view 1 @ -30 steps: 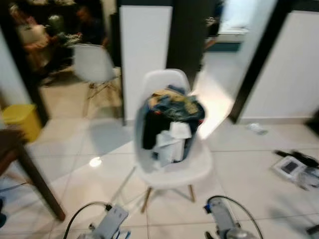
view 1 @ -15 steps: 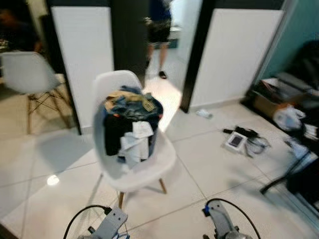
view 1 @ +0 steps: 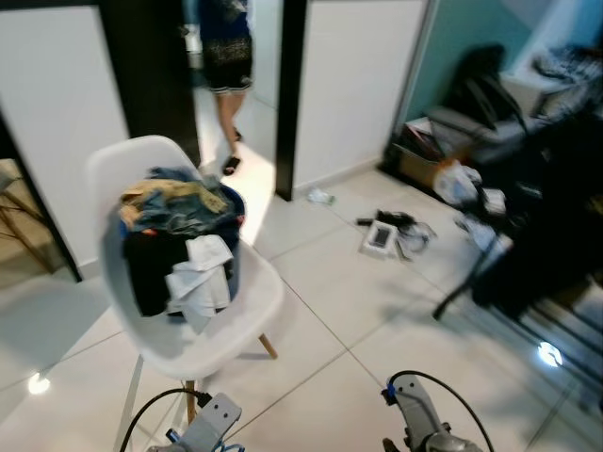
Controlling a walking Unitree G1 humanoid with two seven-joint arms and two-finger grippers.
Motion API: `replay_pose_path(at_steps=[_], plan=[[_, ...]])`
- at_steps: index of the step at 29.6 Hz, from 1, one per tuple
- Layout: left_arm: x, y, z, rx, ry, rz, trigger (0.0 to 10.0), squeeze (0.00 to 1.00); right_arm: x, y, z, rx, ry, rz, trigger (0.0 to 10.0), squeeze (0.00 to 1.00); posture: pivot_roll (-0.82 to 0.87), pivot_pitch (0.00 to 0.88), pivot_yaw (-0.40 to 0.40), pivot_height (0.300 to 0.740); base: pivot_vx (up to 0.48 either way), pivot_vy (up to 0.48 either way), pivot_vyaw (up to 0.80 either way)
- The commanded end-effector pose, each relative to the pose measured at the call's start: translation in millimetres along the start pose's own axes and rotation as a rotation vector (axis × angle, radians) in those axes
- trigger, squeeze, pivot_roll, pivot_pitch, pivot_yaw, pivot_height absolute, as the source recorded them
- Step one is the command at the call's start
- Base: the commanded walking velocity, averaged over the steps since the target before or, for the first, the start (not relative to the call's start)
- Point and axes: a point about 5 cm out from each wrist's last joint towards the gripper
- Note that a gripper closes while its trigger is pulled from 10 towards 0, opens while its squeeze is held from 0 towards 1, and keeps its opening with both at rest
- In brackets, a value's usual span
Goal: Hang hanger
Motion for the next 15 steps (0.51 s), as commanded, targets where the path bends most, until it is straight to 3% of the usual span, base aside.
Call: replay_pose_path(at_steps=[1, 15], plan=[[0.1, 3.7, -0.4, 0.011, -0.002, 0.009, 10.0, 0.00, -0.1, 0.3, 0.9, -0.012, 0.000, -0.002, 10.0, 0.00, -0.01, 0.000, -0.013, 0.740, 0.000, 0.000, -0.77], [0.1, 3.6, -0.1, 0.018, -0.004, 0.010, 10.0, 0.00, -0.2, 0.3, 0.9, -0.016, 0.001, 0.001, 10.0, 0.00, -0.01, 0.000, -0.013, 0.740, 0.000, 0.000, -0.77]])
Point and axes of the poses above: a point about 5 cm out from each wrist's last joint towards the gripper, its own x axis pointing out of the wrist towards the gripper, its own y axis along the axis of the wrist's last joint, z = x × y, and after that the axes turned 8 degrees about -x, right-handed
